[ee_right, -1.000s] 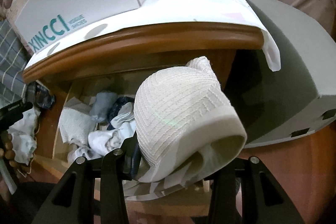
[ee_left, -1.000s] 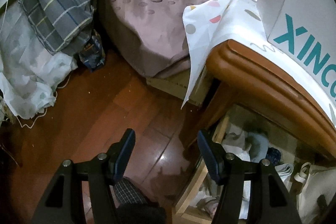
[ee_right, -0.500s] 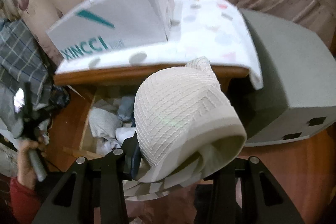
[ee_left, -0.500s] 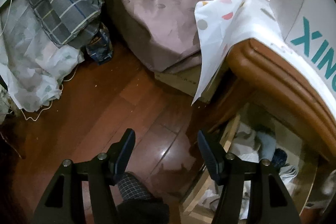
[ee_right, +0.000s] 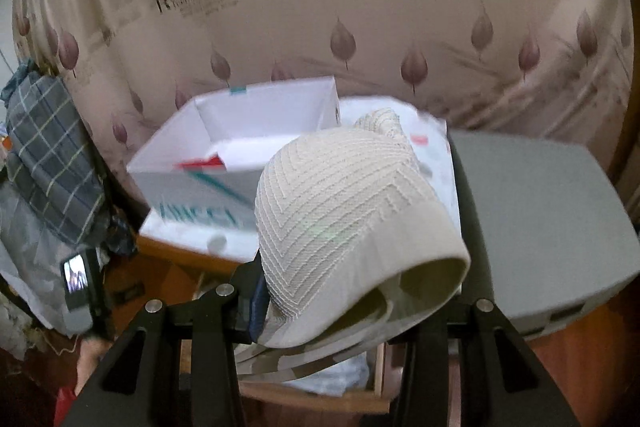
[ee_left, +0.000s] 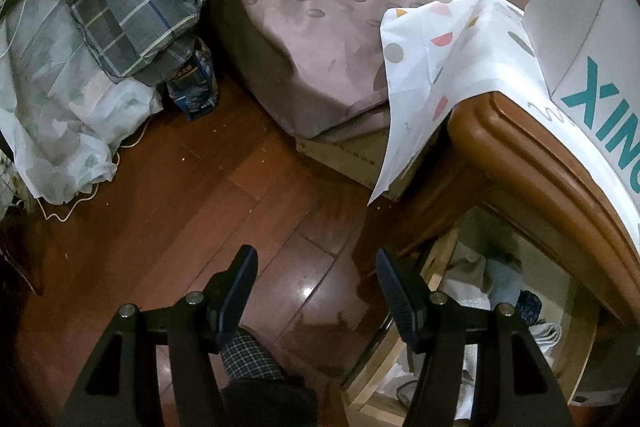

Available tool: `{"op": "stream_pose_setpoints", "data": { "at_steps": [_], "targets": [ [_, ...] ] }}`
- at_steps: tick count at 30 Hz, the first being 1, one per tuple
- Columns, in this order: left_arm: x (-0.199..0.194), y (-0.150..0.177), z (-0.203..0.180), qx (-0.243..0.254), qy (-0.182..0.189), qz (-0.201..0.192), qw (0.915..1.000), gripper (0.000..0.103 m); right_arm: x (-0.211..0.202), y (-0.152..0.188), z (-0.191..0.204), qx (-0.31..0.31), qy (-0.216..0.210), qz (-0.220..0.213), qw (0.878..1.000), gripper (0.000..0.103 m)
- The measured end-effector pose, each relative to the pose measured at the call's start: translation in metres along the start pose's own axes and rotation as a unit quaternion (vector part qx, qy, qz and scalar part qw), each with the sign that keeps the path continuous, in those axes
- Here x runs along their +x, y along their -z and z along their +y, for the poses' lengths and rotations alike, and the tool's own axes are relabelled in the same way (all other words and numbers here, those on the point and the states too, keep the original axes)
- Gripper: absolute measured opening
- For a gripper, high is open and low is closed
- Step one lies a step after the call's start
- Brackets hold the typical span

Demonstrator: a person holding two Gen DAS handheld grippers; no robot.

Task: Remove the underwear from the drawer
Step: 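Carry the white bra with the right gripper into the white shoebox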

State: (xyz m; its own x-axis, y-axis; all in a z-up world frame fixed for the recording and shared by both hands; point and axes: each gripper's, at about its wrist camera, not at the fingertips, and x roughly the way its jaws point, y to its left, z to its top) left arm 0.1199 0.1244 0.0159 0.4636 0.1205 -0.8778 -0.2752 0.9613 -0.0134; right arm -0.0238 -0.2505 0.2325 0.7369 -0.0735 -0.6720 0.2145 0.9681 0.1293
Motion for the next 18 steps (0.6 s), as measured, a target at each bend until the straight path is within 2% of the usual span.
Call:
{"op": "stream_pose_setpoints", "data": {
  "at_steps": [10, 18],
  "targets": [
    [-0.001, -0.003, 0.007, -0.005, -0.003, -0.006, 1.0000, 0.063, 0.009, -0.073, 0.033, -0.023, -0.002, -0.041, 0.999, 0.039],
    [-0.003, -0.005, 0.007, 0.000, 0.000, -0.007, 1.0000, 0.063, 0.050, -0.115, 0.058, -0.039, 0.006, -0.039, 0.998, 0.039]
  ]
}}
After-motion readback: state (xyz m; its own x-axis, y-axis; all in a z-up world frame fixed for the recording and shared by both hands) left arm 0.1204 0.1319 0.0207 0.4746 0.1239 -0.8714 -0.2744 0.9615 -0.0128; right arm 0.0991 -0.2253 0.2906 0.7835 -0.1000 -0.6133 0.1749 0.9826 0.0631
